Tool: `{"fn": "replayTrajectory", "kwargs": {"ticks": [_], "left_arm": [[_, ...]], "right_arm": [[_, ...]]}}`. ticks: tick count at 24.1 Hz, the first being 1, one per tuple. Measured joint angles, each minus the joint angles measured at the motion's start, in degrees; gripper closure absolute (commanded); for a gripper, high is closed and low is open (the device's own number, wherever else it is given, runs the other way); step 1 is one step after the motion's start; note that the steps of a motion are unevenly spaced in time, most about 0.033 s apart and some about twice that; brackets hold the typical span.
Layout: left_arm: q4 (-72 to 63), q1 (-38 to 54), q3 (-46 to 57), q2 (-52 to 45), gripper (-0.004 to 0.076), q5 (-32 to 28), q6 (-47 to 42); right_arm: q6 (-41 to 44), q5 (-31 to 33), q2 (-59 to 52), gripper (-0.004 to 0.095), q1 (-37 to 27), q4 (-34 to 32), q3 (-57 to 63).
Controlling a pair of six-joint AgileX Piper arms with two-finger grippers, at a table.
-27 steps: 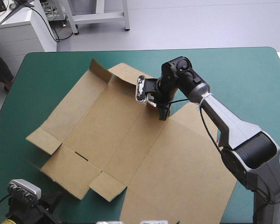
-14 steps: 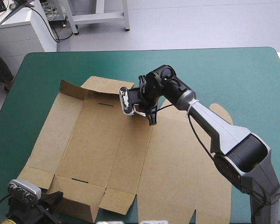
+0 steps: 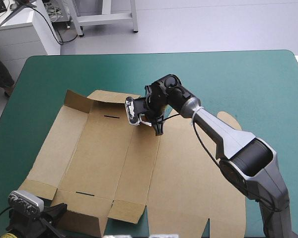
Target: Fold the box
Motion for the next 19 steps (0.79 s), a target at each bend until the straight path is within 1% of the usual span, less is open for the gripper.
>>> {"fn": "replayTrajectory", "kwargs": {"ticks": [4, 7, 8, 10, 11, 13, 14, 15, 16, 17, 19], "left_arm": [[0.0, 0.0, 0.0, 0.0, 0.0732, 0.0, 0.0], [0.0, 0.0, 0.0, 0.0, 0.0732, 0.0, 0.0], [0.0, 0.0, 0.0, 0.0, 0.0732, 0.0, 0.0], [0.0, 0.0, 0.0, 0.0, 0.0732, 0.0, 0.0], [0.0, 0.0, 0.0, 0.0, 0.0732, 0.0, 0.0], [0.0, 0.0, 0.0, 0.0, 0.0732, 0.0, 0.0], [0.0, 0.0, 0.0, 0.0, 0.0732, 0.0, 0.0], [0.0, 0.0, 0.0, 0.0, 0.0732, 0.0, 0.0], [0.0, 0.0, 0.0, 0.0, 0.0732, 0.0, 0.0], [0.0, 0.0, 0.0, 0.0, 0.0732, 0.0, 0.0], [0.0, 0.0, 0.0, 0.0, 0.0732, 0.0, 0.0]], "right_arm": [[0.26, -0.85, 0.0, 0.0897, 0.0, 0.02, 0.0], [2.51, -1.93, 0.0, 0.0836, 0.0, 0.06, 0.0], [3.45, -2.26, 0.0, 0.0789, 0.0, 0.13, 0.0], [5.3, -2.88, 0.0, 0.0662, 0.0, 0.05, 0.0], [6.05, -2.94, 0.0, 0.0531, 0.0, 0.05, 0.0], [8.26, -3.13, -0.21, 0.0444, 0.0, -0.83, -0.05], [9.27, -2.92, -0.63, 0.0446, 0.0, -1.84, -0.05], [9.79, -2.55, -0.95, 0.0468, -0.07, -2.38, -0.05], [12.01, -1.29, -2.09, 0.0481, -0.41, -4.48, -0.05], [13.73, -0.74, -2.71, 0.0527, -0.73, -5.42, -0.05], [23.71, 0.21, -6.7, 0.0613, -3.89, -9.23, -0.05]]}}
